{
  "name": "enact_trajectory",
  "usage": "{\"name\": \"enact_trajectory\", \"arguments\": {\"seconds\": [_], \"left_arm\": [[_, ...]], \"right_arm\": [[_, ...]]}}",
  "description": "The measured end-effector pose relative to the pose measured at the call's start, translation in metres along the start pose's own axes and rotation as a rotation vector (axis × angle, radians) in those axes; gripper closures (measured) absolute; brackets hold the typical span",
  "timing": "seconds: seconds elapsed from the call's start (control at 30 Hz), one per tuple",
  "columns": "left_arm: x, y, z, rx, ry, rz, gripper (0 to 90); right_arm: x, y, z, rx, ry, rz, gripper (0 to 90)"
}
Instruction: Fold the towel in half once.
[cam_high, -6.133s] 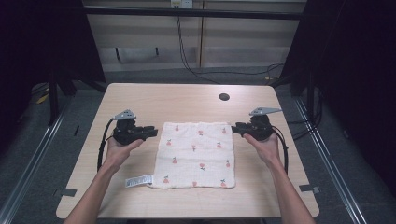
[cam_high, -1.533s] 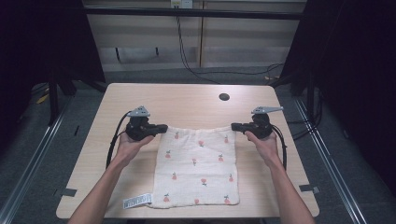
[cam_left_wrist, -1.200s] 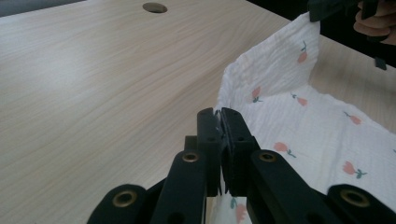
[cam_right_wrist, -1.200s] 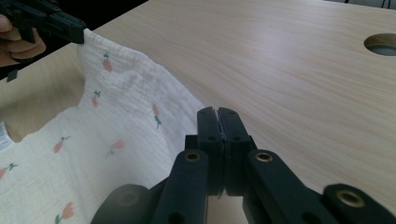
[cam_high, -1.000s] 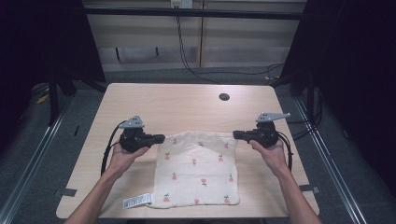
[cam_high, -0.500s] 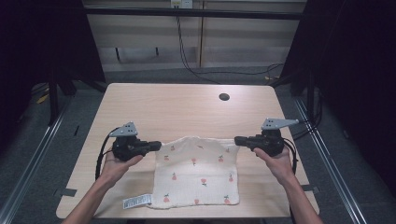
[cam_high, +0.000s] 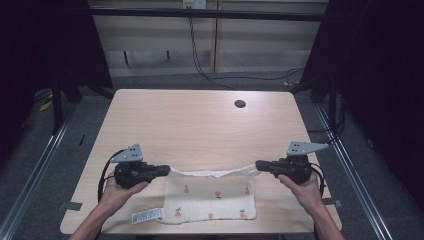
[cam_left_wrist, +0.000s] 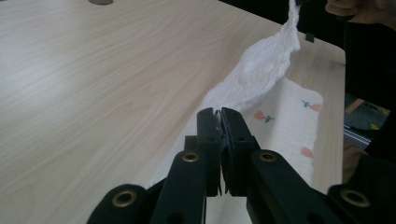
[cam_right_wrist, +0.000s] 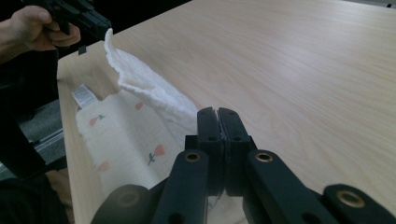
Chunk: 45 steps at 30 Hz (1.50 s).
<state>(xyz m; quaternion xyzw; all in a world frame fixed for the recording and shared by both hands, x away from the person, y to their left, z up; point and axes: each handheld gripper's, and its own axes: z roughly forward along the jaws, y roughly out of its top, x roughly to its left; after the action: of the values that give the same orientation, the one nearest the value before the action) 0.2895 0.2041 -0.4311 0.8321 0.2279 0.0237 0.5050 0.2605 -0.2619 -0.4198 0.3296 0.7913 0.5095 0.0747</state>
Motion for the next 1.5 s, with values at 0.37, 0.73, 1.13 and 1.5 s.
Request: {"name": "enact_trajectory", "arguments": {"seconds": [0.37, 0.73, 1.13, 1.5], "left_arm": [[-0.014, -0.032, 0.012, 0.141, -0.038, 0.016, 87.3], [-0.024, -0.045, 0.017, 0.191, -0.089, 0.006, 86.8], [-0.032, -0.060, 0.021, 0.286, -0.141, 0.024, 85.6], [-0.024, -0.055, 0.010, 0.227, -0.151, 0.003, 79.1]], "right_arm": [[0.018, -0.027, 0.000, 0.063, 0.020, 0.001, 88.6], [0.028, -0.055, 0.011, 0.184, 0.042, 0.008, 88.3], [0.039, -0.080, 0.012, 0.297, 0.053, 0.011, 87.4], [0.047, -0.078, 0.012, 0.306, 0.098, 0.002, 76.2]]}}
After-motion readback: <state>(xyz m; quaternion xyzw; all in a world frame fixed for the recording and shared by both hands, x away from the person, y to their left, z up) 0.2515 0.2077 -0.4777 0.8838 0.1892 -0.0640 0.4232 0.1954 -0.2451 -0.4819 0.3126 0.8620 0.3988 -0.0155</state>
